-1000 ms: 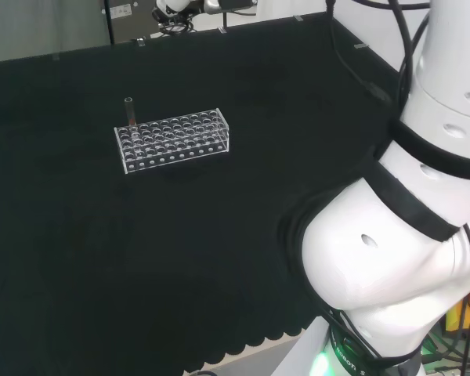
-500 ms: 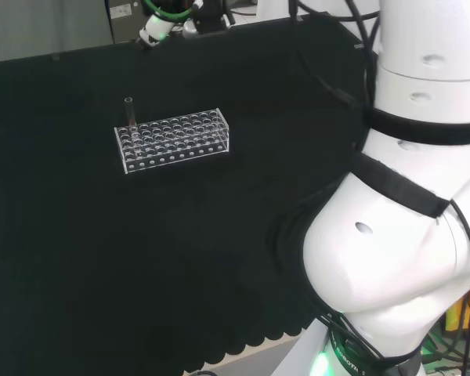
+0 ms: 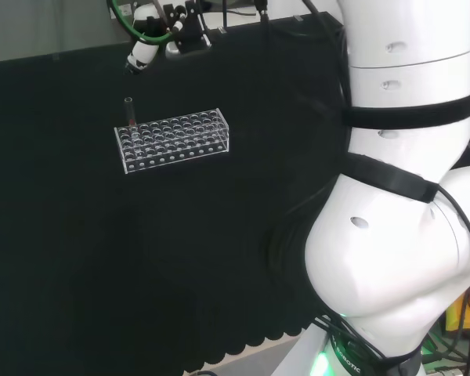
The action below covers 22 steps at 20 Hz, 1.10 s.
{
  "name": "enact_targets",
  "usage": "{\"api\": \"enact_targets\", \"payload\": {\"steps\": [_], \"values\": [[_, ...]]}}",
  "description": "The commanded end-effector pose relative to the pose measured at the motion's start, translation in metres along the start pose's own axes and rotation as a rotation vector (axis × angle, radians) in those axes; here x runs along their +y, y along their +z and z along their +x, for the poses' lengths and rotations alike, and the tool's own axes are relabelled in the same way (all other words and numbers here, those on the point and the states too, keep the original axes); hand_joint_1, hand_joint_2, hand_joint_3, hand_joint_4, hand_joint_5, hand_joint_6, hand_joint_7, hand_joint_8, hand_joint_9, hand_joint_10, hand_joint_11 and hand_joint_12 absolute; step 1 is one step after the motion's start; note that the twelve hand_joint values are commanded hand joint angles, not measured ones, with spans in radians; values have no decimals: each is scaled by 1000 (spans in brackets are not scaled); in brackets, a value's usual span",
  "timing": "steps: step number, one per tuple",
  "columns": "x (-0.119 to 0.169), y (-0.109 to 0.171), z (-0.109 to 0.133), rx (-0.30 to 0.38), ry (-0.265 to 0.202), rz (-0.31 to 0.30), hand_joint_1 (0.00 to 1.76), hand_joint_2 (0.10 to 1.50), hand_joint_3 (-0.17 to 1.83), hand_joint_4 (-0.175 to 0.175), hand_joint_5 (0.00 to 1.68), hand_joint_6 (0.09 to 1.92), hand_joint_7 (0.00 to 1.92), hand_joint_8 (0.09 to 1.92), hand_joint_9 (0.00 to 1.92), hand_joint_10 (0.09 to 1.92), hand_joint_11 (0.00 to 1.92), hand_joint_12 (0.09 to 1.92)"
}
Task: Pick up the test tube.
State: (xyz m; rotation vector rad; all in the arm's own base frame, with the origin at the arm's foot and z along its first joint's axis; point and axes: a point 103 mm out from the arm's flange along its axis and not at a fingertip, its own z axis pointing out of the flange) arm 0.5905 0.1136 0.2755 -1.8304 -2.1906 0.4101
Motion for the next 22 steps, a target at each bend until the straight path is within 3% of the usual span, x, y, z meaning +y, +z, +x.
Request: {"api": "enact_targets", "payload": {"steps": [1, 11, 22], "values": [[9, 24, 8, -29, -3, 72, 701, 799, 439, -157, 453, 87, 669, 890, 571, 853, 53, 1572], [24, 58, 23, 10, -7, 142, 721, 794, 450, -159, 478, 101, 699, 888, 602, 826, 69, 1559], [43, 79, 42, -36, -26, 189, 740, 792, 456, -161, 483, 114, 735, 901, 606, 821, 80, 1556]]}}
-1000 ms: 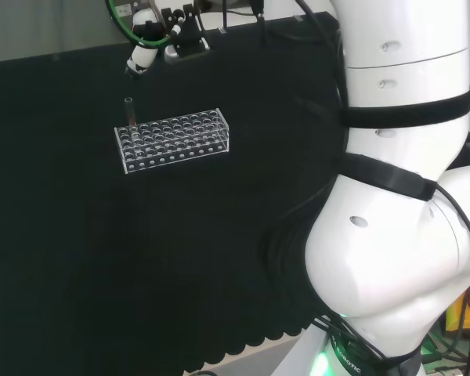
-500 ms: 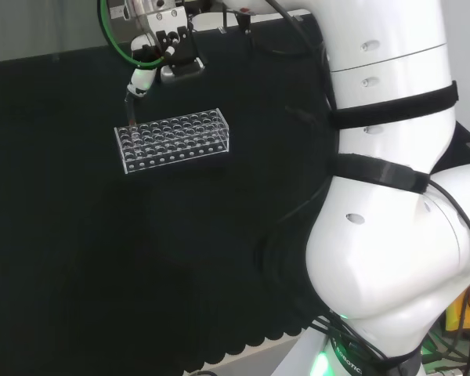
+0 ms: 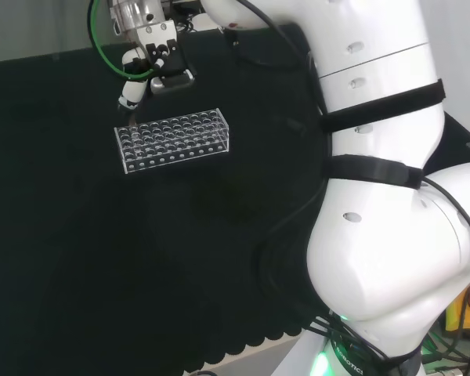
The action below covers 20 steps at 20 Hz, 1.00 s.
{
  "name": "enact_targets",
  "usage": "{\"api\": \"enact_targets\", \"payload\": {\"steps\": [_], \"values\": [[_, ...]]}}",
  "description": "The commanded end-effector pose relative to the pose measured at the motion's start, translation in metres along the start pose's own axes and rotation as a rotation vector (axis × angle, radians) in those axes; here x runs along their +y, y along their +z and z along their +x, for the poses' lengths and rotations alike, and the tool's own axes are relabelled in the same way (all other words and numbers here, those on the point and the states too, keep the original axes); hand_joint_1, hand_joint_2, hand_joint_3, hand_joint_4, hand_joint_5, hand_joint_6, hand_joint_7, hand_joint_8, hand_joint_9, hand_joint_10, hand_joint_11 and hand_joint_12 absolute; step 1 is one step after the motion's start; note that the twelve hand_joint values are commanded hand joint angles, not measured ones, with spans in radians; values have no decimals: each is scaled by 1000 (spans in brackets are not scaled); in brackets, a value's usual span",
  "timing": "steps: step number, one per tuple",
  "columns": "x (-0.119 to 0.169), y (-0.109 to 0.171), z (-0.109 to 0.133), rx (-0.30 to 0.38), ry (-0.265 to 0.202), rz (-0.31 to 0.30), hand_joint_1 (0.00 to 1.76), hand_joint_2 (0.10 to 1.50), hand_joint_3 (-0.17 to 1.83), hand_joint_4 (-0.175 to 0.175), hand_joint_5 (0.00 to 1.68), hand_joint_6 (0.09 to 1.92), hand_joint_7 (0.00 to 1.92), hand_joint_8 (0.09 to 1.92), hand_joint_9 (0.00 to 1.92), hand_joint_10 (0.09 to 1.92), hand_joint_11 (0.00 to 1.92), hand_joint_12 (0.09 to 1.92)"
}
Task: Pick up the test tube.
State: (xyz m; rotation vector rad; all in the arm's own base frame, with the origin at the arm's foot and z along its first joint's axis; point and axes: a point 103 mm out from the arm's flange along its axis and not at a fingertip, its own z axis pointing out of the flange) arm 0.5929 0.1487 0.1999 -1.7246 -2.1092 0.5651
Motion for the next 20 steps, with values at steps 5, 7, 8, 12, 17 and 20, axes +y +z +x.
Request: {"api": "enact_targets", "payload": {"steps": [5, 7, 8, 12, 17, 20], "values": [[17, 15, 11, -78, -6, 33, 775, 775, 478, -169, 560, 289, 915, 875, 686, 774, 101, 1540], [20, 14, 12, -86, -6, 23, 800, 763, 500, -172, 593, 489, 1020, 849, 780, 723, 130, 1525], [22, 13, 12, -82, -5, 14, 813, 757, 514, -173, 611, 576, 1065, 839, 823, 704, 148, 1518], [27, 10, 15, -60, 0, -19, 871, 726, 569, -175, 696, 731, 1189, 806, 975, 650, 248, 1481], [32, 7, 23, -21, 4, -27, 933, 686, 632, -175, 774, 744, 1315, 734, 1107, 600, 364, 1438], [35, 9, 27, -14, 9, -9, 950, 676, 649, -175, 790, 744, 1350, 708, 1155, 594, 411, 1426]]}}
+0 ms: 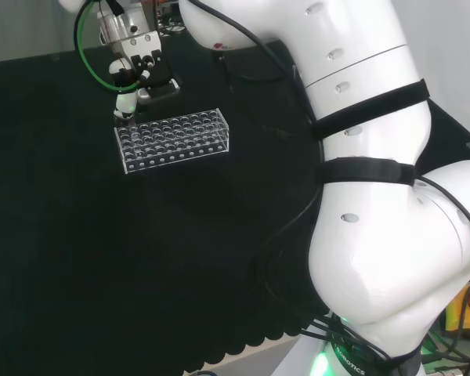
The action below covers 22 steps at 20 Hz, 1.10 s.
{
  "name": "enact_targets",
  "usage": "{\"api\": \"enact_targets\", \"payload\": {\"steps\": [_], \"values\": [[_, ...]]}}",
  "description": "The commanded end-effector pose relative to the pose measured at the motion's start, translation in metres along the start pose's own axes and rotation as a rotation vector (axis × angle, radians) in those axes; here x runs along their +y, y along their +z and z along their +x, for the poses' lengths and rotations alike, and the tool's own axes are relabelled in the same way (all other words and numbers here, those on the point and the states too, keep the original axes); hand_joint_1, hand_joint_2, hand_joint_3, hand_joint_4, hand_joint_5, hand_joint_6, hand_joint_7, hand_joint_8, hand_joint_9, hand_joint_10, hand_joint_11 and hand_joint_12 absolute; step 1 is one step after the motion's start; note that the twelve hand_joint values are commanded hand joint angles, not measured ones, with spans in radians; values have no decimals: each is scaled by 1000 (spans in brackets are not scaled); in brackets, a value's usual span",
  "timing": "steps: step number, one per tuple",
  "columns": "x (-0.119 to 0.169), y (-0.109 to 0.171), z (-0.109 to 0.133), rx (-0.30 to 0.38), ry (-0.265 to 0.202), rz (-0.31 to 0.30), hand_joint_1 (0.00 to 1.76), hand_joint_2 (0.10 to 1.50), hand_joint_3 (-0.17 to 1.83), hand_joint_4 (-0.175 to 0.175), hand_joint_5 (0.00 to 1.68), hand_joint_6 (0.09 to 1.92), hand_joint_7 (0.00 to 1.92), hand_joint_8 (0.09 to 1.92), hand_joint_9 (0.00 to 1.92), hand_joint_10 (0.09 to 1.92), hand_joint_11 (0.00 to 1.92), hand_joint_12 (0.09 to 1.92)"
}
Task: Pick up the test tube.
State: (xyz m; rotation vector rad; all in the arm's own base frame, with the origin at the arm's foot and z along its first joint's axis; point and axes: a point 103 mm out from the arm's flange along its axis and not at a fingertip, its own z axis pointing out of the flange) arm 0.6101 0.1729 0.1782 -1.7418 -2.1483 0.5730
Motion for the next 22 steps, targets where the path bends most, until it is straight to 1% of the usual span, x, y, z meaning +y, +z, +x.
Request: {"api": "enact_targets", "payload": {"steps": [1, 3, 5, 6, 7, 8, 10, 12, 13, 18, 22], "values": [[6, 2, 7, 26, 8, 14, 954, 674, 654, -175, 792, 744, 1357, 704, 1182, 594, 449, 1410], [7, 2, 8, 46, 16, -3, 974, 666, 665, -175, 808, 742, 1384, 687, 1309, 618, 598, 1351], [8, 3, 6, 90, 37, -20, 1018, 654, 683, -175, 891, 702, 1455, 623, 1453, 637, 761, 1310], [8, 3, 5, 127, 55, -36, 1072, 735, 569, -161, 971, 751, 1495, 591, 1513, 636, 846, 1283], [8, 4, 4, 167, 71, -50, 1120, 816, 434, -164, 1039, 771, 1534, 560, 1560, 628, 930, 1246], [8, 4, 4, 200, 81, -64, 1152, 868, 337, -169, 1092, 759, 1564, 539, 1589, 623, 1001, 1208], [7, 5, 4, 262, 97, -84, 1185, 908, 245, -174, 1156, 710, 1601, 520, 1610, 631, 1087, 1150], [7, 5, 5, 312, 113, -103, 1200, 899, 241, -175, 1200, 656, 1624, 525, 1601, 661, 1113, 1125], [6, 5, 6, 330, 118, -113, 1205, 877, 272, -175, 1221, 628, 1632, 535, 1590, 680, 1112, 1113], [2, 0, 5, 371, 137, -154, 1212, 777, 454, -175, 1243, 636, 1643, 582, 1581, 723, 1105, 1039], [-3, -7, 0, 399, 151, -178, 1214, 756, 492, -175, 1247, 641, 1642, 593, 1584, 722, 1101, 1025]]}}
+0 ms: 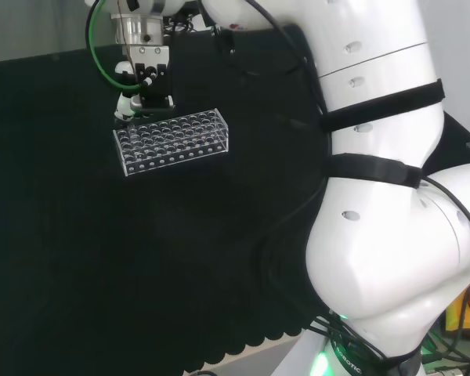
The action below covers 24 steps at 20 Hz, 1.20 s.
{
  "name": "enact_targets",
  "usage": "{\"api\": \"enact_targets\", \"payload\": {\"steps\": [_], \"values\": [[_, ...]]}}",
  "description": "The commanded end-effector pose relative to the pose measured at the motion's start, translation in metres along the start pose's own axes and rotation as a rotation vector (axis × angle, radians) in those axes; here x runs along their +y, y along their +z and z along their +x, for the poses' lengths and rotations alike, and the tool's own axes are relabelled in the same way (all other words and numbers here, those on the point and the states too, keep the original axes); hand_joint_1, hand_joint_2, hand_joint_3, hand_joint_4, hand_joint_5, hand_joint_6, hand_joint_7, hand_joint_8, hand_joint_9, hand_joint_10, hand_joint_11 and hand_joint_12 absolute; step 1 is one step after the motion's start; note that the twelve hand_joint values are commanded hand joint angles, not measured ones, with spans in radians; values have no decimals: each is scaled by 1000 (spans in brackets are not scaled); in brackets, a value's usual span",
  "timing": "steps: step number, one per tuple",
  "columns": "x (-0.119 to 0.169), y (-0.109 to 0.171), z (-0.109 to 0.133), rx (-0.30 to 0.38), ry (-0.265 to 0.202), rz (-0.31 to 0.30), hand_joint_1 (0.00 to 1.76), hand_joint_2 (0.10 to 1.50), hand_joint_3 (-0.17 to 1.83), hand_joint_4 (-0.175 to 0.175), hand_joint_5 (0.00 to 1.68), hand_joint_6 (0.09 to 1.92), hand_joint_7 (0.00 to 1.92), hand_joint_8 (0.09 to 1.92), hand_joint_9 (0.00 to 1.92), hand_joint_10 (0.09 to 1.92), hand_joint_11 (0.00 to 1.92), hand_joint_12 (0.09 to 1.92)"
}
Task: Pick up the test tube.
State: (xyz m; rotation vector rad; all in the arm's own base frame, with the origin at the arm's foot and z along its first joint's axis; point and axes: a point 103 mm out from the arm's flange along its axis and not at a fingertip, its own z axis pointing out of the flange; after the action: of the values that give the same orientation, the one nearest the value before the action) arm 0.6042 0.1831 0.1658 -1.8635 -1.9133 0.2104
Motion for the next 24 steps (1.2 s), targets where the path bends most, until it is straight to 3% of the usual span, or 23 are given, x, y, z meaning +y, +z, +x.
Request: {"api": "enact_targets", "payload": {"steps": [1, 5, 10, 20, 24], "values": [[-4, -25, -7, 102, 44, -86, 1252, 707, 571, -175, 1257, 642, 1531, 613, 1581, 720, 1097, 1019], [-9, -34, -12, 111, 54, -102, 1316, 605, 746, -175, 1265, 680, 1333, 691, 1575, 718, 1090, 1013], [-18, -48, -19, 149, 69, -116, 1320, 593, 767, -175, 1266, 685, 1320, 699, 1577, 718, 1086, 1012], [-38, -89, -25, 319, 83, -168, 1321, 584, 782, -175, 1270, 686, 1324, 699, 1578, 716, 1084, 1014], [-49, -108, -30, 337, 87, -202, 1322, 582, 785, -175, 1271, 686, 1325, 698, 1578, 714, 1084, 1015]]}}
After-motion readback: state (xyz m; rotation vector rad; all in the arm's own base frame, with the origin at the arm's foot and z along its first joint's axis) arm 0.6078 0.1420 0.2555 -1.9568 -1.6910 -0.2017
